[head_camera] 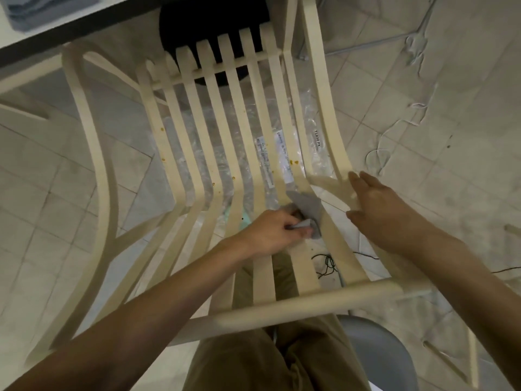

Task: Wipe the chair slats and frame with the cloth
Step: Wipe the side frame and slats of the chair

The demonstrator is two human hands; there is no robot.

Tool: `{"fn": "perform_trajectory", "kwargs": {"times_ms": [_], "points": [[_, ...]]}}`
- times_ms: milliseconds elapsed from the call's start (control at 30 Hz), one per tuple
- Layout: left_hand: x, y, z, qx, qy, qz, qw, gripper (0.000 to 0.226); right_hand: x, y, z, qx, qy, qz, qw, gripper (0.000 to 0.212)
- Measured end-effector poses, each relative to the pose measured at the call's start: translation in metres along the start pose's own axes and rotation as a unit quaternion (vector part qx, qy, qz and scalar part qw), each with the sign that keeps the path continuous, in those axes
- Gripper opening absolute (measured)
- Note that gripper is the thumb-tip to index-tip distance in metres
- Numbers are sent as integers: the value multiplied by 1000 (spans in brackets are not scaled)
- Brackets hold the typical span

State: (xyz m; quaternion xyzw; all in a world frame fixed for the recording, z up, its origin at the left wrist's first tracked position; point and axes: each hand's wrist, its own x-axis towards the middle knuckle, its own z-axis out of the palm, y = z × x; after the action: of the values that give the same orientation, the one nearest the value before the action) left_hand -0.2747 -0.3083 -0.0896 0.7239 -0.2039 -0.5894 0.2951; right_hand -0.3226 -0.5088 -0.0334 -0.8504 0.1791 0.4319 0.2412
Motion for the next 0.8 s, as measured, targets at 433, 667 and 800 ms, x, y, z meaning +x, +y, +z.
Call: {"fn": "perform_trajectory", "kwargs": {"times_ms": [433, 667, 800], "points": [[-51, 12, 0, -92, -34, 27, 995, 19, 131, -6, -2, 251, 111, 125, 954, 46], [56, -18, -9, 31, 26, -83, 996, 28, 137, -5, 6, 281, 133, 122, 942, 39], [77, -23, -11, 45, 45, -131, 989, 33, 137, -5, 8, 271, 146, 120, 944, 37]]}}
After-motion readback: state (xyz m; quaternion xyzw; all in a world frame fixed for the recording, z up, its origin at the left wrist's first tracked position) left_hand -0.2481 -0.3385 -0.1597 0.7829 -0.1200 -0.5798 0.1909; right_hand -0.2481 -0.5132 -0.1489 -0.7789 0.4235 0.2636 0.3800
